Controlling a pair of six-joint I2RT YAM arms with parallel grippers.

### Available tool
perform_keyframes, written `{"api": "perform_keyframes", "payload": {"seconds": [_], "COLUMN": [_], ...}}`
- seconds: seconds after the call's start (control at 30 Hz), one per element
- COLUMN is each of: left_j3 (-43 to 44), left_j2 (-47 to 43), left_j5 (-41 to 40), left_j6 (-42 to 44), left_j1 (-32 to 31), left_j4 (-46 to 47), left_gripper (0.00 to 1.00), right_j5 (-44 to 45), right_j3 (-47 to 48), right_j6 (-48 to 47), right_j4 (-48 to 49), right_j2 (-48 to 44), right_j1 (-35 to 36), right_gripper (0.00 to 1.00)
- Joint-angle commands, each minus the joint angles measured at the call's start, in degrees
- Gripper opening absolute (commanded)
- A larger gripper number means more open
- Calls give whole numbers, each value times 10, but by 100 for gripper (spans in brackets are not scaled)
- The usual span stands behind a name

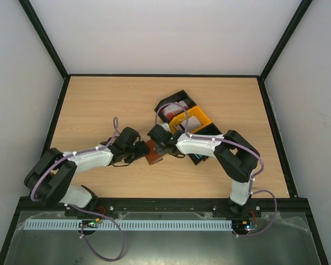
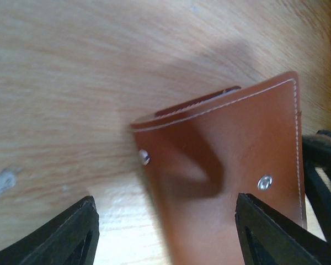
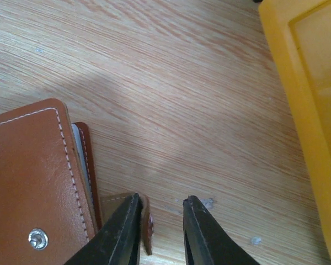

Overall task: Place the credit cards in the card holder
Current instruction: Turn over the card holder at the center of the board, then close the card holder at the center of the board.

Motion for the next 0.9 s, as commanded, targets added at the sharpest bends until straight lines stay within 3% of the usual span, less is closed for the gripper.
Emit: {"api": "perform_keyframes", "payload": {"seconds": [0.0,0.17,0.37,0.87], "left_j3": [17,23,25,31], "left_j2": [62,100,142,169], "left_j5": [-103,-144,-164,-170], "left_j6": [22,29,38,48], "left_j1": [-29,-49,-60,-60], "left_j4": [-103,-125,-127,-127], "left_gripper": [69,66,50,44], "right_j5": [-25,-30,-49,-96], "right_j3": [2,-11,-36,-56], "right_j6": [2,20,40,53], "right_j4": [6,18,43,75], "right_j2": [-4,-28,-52,-69], "right_j1": [-8,-19,-30,-49], "right_gripper": [21,24,24,8]}}
